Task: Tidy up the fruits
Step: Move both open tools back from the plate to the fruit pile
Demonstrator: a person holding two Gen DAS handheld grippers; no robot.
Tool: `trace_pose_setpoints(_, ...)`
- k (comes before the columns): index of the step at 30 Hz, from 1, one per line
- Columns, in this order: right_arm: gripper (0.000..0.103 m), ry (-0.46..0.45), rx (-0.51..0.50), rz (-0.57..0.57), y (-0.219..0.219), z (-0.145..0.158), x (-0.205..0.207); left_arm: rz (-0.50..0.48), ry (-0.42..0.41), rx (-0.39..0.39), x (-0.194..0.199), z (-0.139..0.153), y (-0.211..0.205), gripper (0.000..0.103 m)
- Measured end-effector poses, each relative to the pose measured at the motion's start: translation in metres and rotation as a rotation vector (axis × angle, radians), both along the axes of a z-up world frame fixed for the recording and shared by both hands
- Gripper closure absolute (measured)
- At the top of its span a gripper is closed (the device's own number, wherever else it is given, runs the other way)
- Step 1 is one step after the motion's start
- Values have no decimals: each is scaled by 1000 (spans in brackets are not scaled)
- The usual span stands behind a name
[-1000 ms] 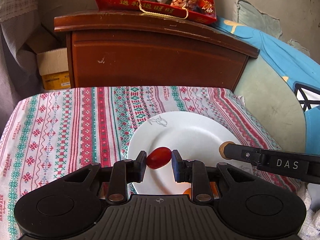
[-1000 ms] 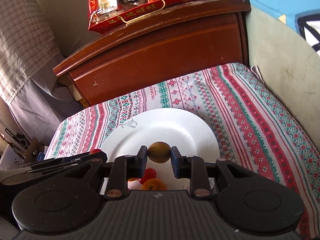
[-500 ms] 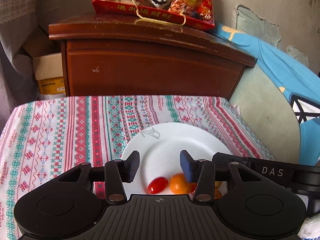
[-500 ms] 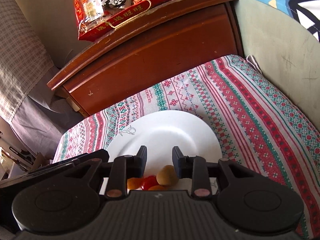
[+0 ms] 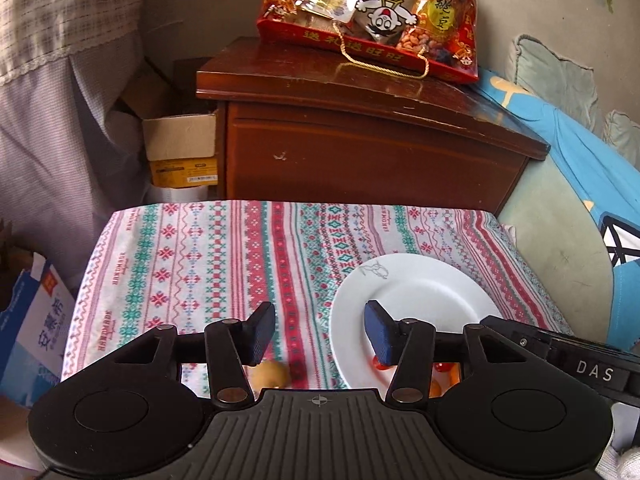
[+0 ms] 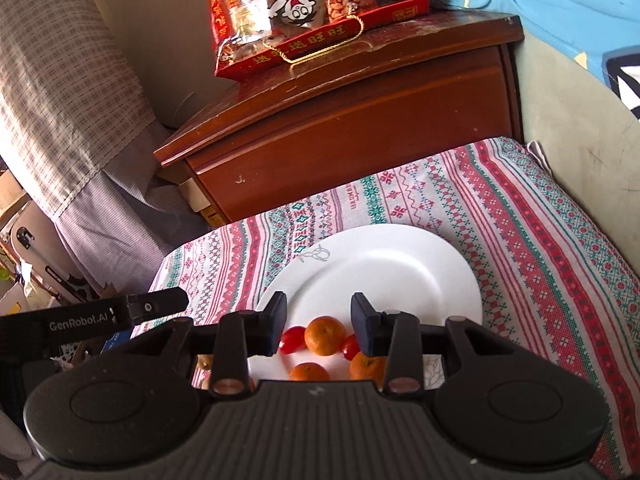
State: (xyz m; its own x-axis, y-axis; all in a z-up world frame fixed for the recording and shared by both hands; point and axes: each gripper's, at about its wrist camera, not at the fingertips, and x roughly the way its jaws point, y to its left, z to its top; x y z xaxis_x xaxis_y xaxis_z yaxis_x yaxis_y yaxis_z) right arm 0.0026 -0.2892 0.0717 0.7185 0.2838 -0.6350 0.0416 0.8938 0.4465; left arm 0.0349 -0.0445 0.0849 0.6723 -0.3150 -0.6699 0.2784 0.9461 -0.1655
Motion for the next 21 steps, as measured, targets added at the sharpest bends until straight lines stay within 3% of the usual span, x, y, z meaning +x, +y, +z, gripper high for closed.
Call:
trace_pose_setpoints(13,66,2,-25,87,38,-3,-37,82,27,-18,-20,-13,49,54)
trace_pose_setpoints(21,66,7,-43,162,60,-11,-46,63,42,9,-31,-30,60,54)
